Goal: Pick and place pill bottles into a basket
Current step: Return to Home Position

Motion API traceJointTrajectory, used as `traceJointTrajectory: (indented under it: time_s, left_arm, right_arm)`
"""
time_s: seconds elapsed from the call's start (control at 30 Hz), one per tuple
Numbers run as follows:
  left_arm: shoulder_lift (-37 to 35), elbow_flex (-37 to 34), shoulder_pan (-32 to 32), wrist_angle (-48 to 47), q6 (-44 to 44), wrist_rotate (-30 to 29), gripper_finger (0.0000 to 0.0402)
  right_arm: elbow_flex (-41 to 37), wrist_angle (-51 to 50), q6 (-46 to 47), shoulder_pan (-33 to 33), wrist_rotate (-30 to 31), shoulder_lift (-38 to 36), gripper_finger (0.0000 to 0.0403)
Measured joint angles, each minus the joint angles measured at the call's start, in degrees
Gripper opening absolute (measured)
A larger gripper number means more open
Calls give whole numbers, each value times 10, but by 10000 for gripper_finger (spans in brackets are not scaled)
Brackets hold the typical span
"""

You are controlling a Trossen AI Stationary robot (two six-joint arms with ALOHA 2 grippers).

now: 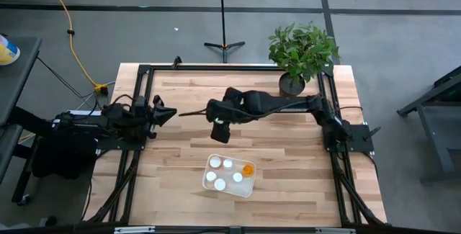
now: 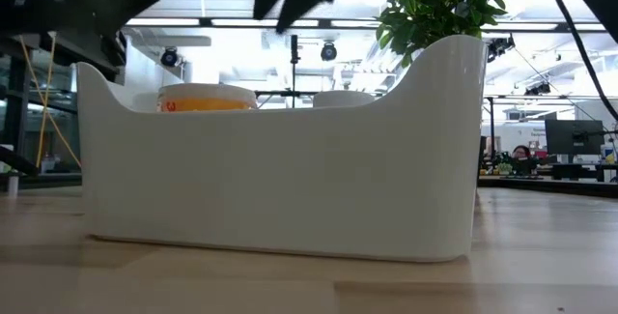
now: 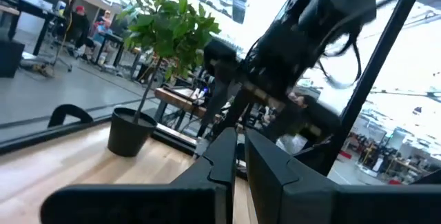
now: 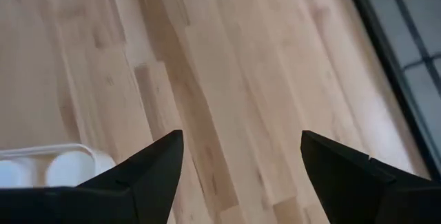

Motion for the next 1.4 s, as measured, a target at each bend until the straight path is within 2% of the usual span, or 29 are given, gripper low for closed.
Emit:
traceJointTrajectory:
  time_s: [0.27,0.43,0.53,0.67,0.8,1.03,1.4]
  left_arm:
    - [0,32,0,-65,17,-1,67]
    - [0,37,0,-88,15,-1,67]
    - [0,36,0,-84,14,-1,67]
    - [0,37,0,-86,14,-1,67]
    - [0,37,0,-87,15,-1,67]
    - [0,37,0,-110,12,-4,67]
    - [0,37,0,-126,1,-6,67]
  right_arm:
    - [-5,-12,-47,0,19,-87,283]
    - [-65,-18,-43,16,50,-174,283]
    - [-140,-13,-19,28,71,-251,282]
    - [-267,54,11,38,104,-366,282]
    - [-388,122,33,39,103,-460,282]
    - [-564,203,71,39,100,-582,282]
    - [-822,421,110,39,121,-825,282]
